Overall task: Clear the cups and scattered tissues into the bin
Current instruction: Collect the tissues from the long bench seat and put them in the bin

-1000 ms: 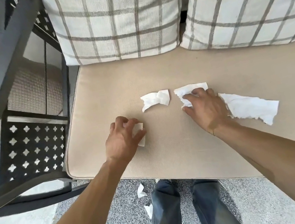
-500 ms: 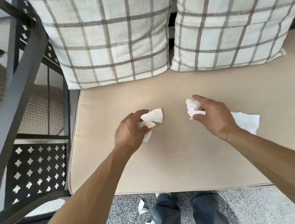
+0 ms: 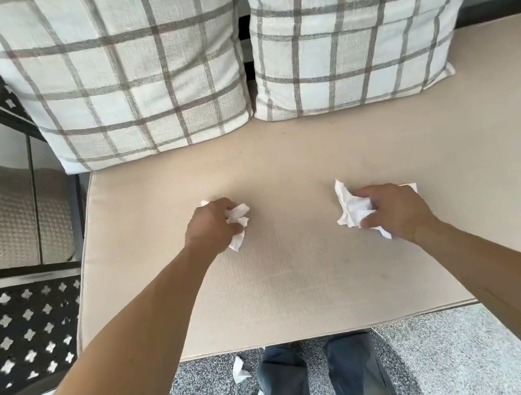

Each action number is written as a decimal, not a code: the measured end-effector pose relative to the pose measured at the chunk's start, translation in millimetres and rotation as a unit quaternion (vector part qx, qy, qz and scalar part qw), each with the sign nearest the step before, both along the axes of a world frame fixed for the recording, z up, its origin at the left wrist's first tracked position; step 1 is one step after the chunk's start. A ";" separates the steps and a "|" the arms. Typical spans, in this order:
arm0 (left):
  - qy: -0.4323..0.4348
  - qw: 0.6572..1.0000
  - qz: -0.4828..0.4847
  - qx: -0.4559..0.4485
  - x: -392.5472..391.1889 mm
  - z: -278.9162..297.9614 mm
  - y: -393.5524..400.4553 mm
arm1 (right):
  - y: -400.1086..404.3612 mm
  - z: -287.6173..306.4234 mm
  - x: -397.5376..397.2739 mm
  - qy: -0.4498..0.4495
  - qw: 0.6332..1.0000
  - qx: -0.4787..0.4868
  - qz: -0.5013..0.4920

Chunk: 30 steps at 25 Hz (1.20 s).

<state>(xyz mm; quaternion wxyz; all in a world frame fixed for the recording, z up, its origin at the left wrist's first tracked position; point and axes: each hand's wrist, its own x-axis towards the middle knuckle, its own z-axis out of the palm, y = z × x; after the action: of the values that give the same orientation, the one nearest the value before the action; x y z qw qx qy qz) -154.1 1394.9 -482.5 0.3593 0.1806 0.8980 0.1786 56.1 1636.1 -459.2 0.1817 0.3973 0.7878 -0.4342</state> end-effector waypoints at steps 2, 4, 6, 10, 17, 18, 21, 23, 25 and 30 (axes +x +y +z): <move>0.036 0.999 0.003 -0.019 4.6 -1.2 -0.7 | -4.1 -3.5 0.7 -0.008 0.997 0.069 0.021; 0.064 0.997 0.000 -0.034 9.5 1.8 -2.0 | -10.7 -4.9 3.0 -0.012 0.992 0.119 0.028; 0.089 0.995 -0.020 -0.042 12.7 3.7 -5.2 | -17.7 -4.6 6.0 -0.021 0.985 0.169 0.019; 0.081 0.996 -0.012 -0.017 16.7 16.9 -15.1 | -26.4 8.4 10.6 -0.038 0.979 0.200 0.004; 0.111 0.990 0.000 0.089 18.4 90.5 -10.5 | -44.3 92.8 -8.5 0.024 0.988 0.150 0.003; 0.114 0.988 -0.006 0.108 19.1 107.5 -11.2 | -50.0 110.6 -11.3 0.040 0.986 0.164 0.004; 0.134 0.979 -0.012 0.155 21.6 154.5 -15.3 | -63.9 158.3 -16.6 0.083 0.977 0.195 0.006; 0.138 0.975 -0.007 0.174 24.0 187.0 -22.7 | -75.6 188.6 -15.1 0.104 0.972 0.211 0.007; 0.134 0.974 -0.003 0.184 27.9 216.5 -30.9 | -86.1 216.5 -9.7 0.120 0.964 0.238 0.007; 0.152 0.966 0.015 0.207 49.3 284.8 -56.8 | -112.5 283.5 7.9 0.168 0.941 0.294 0.032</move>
<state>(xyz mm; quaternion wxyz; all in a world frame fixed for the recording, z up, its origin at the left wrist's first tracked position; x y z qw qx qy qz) -104.8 1338.1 -197.7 0.1706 0.2626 0.8882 0.3362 64.0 1523.7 -175.6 -0.0639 0.3289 0.9118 -0.2375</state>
